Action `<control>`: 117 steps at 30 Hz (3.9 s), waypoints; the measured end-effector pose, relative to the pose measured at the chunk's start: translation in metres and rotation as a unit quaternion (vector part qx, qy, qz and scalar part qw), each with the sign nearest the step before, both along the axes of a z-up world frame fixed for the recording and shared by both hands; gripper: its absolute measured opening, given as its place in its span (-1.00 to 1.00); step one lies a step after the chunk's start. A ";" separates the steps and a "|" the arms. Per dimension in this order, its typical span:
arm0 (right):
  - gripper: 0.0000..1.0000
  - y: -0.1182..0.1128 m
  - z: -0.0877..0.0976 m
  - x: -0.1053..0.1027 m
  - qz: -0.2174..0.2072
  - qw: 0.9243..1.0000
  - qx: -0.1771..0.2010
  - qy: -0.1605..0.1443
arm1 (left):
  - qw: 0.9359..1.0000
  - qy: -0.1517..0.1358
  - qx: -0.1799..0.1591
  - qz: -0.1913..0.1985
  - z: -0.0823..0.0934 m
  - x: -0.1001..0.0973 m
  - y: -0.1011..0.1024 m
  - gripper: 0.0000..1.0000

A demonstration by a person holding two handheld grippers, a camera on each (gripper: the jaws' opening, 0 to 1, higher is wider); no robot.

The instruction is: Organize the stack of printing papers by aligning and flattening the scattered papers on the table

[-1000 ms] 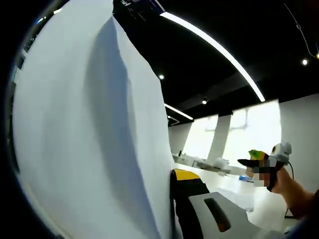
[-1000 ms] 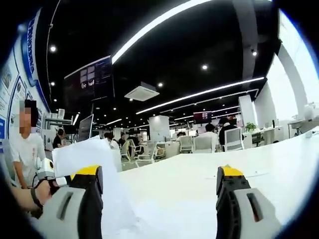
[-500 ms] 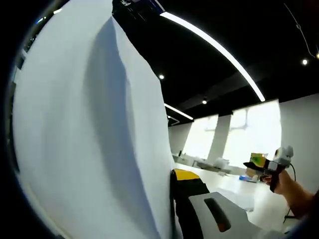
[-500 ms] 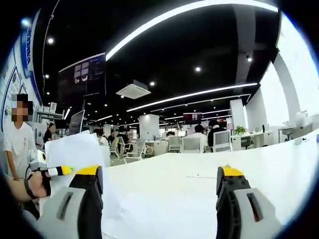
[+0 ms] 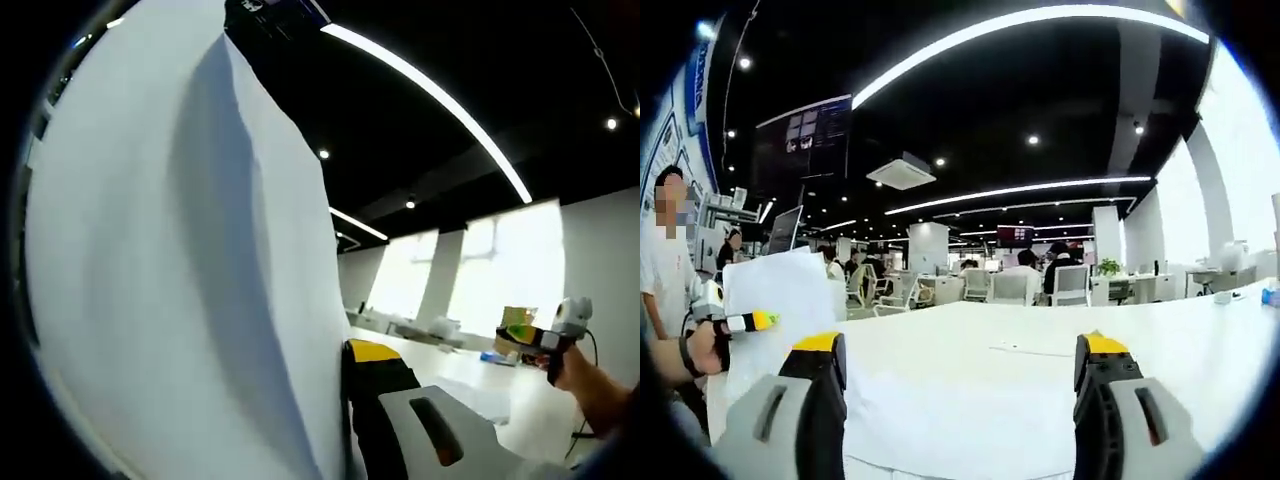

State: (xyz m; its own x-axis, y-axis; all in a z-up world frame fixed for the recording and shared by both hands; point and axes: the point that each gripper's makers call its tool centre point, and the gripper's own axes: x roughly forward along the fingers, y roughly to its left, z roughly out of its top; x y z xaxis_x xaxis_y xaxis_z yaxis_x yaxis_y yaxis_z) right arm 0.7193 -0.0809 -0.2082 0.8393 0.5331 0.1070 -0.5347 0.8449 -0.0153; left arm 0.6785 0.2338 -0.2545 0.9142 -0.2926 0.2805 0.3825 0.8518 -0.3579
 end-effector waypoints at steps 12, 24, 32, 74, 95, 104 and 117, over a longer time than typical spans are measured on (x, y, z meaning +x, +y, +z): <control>0.79 -0.020 -0.011 -0.010 -0.019 1.000 -0.014 0.007 | 1.000 0.000 -0.001 -0.001 0.000 -0.001 -0.001 -0.86; 0.79 -0.042 -0.018 -0.021 -0.042 0.999 -0.009 0.017 | 1.000 -0.002 -0.003 -0.003 0.001 -0.001 0.000 -0.86; 0.79 -0.048 -0.022 -0.023 -0.047 0.999 -0.012 0.020 | 1.000 -0.002 -0.004 -0.003 0.001 0.000 0.000 -0.86; 0.79 -0.063 -0.041 -0.023 -0.060 0.997 -0.017 0.040 | 1.000 -0.003 -0.005 -0.002 0.001 -0.001 0.002 -0.86; 0.79 -0.063 -0.048 0.001 -0.060 0.997 -0.016 0.051 | 1.000 -0.001 -0.003 -0.003 0.000 -0.001 0.000 -0.86; 0.79 -0.055 -0.046 0.014 -0.049 0.997 -0.007 0.055 | 1.000 -0.001 -0.004 -0.003 0.000 -0.001 0.000 -0.86; 0.79 -0.051 -0.063 0.030 -0.055 0.996 -0.026 0.070 | 1.000 -0.002 -0.005 -0.004 0.001 -0.001 -0.001 -0.86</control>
State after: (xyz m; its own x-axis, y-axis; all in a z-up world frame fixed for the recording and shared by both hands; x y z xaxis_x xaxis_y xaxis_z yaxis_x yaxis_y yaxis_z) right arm 0.7489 -0.1317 -0.2716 0.8979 0.4383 -0.0410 -0.4384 0.8988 0.0074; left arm 0.6778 0.2333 -0.2538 0.9109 -0.2974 0.2862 0.3905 0.8454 -0.3644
